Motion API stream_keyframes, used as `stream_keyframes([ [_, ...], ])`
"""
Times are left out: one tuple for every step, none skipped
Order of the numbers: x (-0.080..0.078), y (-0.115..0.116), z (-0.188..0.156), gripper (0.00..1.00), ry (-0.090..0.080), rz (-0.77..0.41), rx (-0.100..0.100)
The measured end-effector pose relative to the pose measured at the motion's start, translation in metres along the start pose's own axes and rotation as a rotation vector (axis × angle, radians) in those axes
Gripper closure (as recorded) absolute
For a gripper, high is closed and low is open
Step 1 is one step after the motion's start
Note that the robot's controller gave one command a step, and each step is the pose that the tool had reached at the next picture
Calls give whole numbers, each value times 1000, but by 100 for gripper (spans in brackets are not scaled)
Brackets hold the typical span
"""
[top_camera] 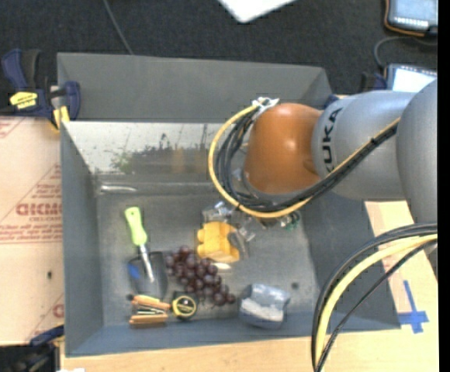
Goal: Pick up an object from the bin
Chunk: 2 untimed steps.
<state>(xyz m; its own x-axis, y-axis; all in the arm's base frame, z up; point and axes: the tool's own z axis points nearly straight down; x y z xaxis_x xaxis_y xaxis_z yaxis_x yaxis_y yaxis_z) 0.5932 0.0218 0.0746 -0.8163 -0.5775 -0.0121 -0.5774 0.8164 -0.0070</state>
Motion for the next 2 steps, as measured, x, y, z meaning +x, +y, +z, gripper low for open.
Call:
stream_keyframes([
  [3,6,-32,100,7,3,-4],
  [-3,-4,-87,100,0,4,-1],
])
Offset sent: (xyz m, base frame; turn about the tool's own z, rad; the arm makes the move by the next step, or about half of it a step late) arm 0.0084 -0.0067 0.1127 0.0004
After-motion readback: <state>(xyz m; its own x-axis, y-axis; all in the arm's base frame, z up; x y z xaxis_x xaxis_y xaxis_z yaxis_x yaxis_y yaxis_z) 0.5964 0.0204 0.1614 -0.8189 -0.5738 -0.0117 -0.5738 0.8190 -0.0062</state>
